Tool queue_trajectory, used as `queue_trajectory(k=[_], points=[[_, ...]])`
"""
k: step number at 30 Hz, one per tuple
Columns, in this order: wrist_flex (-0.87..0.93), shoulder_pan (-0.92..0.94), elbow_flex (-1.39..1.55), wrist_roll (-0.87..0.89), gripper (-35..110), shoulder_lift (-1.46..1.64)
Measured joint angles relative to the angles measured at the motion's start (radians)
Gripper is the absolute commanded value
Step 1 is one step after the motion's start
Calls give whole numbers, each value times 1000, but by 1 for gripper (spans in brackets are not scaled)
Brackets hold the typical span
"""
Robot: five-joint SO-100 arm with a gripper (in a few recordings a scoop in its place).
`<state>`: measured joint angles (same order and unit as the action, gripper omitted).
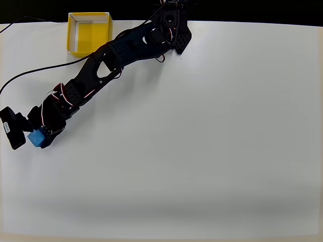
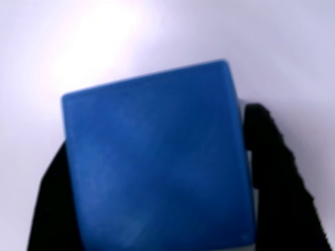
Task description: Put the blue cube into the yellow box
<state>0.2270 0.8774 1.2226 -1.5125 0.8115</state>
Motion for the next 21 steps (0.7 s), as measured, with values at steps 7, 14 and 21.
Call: queue_trajectory(k=[7,14,21], points=[[132,-28,362,40,16,345],[295,6,652,29,16,775],[364,184,799,-44,16,1054]])
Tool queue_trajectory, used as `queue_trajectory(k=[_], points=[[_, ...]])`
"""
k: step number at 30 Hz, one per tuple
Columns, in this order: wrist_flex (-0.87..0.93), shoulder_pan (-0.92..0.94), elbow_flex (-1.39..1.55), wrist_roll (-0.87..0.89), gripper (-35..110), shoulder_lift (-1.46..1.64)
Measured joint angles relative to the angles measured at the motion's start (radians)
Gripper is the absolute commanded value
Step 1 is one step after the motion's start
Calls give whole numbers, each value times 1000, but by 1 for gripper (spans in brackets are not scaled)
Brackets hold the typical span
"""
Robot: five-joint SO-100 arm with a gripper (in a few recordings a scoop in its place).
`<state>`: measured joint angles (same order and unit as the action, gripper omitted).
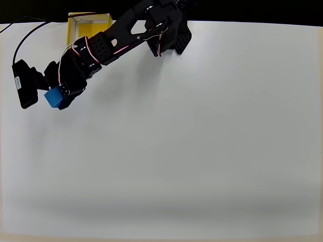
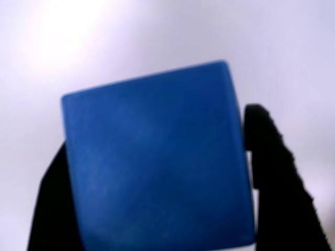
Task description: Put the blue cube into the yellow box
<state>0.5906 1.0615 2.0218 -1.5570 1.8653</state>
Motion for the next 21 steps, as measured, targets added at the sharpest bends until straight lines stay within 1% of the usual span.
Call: queue_trajectory(k=[9,11,21], points=[[114,281,28,-51,17,46],[167,336,28,-67,17,67],[324,465,44,-52,17,187]])
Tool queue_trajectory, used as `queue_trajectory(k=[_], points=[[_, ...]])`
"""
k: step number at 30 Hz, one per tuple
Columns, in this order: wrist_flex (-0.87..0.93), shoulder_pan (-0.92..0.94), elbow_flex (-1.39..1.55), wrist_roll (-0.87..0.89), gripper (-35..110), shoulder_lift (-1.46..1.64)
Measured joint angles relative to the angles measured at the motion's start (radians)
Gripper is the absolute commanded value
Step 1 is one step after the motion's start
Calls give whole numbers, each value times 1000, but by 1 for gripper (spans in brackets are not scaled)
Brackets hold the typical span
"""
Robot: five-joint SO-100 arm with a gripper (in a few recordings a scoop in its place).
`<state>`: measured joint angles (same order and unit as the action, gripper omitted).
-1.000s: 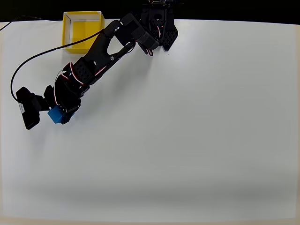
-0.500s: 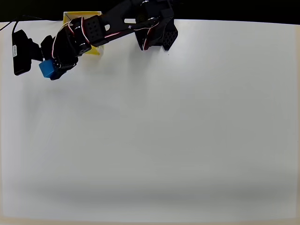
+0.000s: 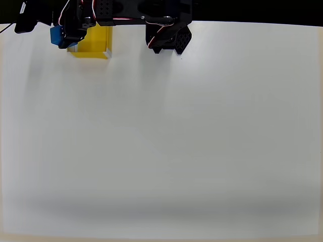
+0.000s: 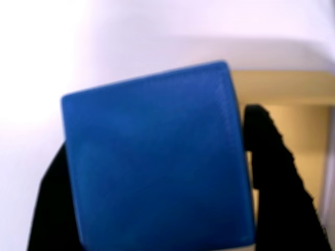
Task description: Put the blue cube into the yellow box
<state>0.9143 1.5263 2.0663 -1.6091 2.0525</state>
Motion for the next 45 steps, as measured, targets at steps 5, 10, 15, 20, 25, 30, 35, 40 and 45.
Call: queue_trajectory(k=[5,10,15,20,25,30,35,40,45], points=[[9,26,103,-8,17,77],[-20,28,250,-8,17,144],[-89,28,328,6,17,155],[-152,28,350,60,19,155],[-229,40,390,95,26,153],[-282,58,439,80,36,153],[-293,61,446,86,38,153],[-241,61,448,14,29,233],[-61,61,440,-95,20,385]])
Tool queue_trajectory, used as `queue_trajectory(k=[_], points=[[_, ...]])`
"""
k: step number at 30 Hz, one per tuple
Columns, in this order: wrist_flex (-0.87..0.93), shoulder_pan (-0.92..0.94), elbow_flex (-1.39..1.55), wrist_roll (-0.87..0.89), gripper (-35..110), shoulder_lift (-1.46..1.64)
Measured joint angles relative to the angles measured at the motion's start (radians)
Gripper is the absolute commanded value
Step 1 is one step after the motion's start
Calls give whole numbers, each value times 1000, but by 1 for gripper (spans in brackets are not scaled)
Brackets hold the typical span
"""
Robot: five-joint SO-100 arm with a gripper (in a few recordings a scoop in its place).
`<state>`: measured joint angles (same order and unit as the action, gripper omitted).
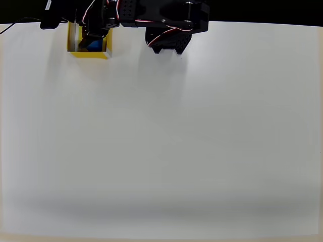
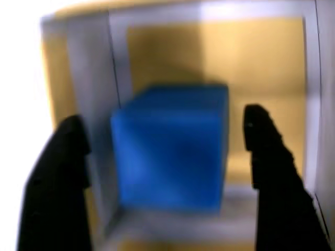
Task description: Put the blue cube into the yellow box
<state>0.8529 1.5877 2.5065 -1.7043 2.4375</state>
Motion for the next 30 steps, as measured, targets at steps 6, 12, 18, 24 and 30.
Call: queue_trajectory(k=[6,12,18,24,30], points=[[170,-86,-48,-2,5,170],[275,-380,-48,69,0,342],[178,-811,12,78,0,457],[-3,-1175,282,69,0,577],[-83,-1391,574,61,0,733]])
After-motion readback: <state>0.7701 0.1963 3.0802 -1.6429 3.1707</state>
